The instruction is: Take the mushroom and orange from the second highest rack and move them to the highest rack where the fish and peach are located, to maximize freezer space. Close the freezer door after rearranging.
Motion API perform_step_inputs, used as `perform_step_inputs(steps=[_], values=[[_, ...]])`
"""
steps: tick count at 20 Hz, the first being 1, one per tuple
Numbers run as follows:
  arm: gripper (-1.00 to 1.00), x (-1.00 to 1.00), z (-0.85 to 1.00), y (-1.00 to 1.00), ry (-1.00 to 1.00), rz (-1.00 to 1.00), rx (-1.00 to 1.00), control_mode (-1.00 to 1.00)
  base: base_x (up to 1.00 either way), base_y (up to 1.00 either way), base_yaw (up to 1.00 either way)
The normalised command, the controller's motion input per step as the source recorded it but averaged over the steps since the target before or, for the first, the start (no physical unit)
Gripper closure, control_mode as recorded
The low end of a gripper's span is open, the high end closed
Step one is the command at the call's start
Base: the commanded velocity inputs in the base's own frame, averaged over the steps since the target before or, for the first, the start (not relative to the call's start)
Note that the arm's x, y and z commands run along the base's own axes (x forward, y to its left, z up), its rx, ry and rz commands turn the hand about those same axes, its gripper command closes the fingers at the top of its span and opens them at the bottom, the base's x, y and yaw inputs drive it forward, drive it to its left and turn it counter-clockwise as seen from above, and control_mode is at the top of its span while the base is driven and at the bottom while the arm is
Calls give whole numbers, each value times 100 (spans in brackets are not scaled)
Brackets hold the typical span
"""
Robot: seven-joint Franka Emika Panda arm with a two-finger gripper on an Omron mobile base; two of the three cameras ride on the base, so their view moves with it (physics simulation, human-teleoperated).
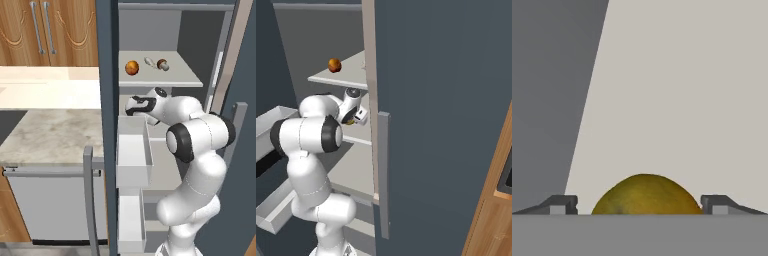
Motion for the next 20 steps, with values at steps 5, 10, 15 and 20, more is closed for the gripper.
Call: perform_step_inputs(steps=[5,10,15,20], values=[[100,0,-41,4,0,0,0,-100,0,0,0],[100,-11,-27,0,-6,2,0,-100,0,0,0],[100,-66,-5,0,-20,1,0,-100,0,0,0],[100,-81,14,-5,-3,0,0,-100,0,0,0]])
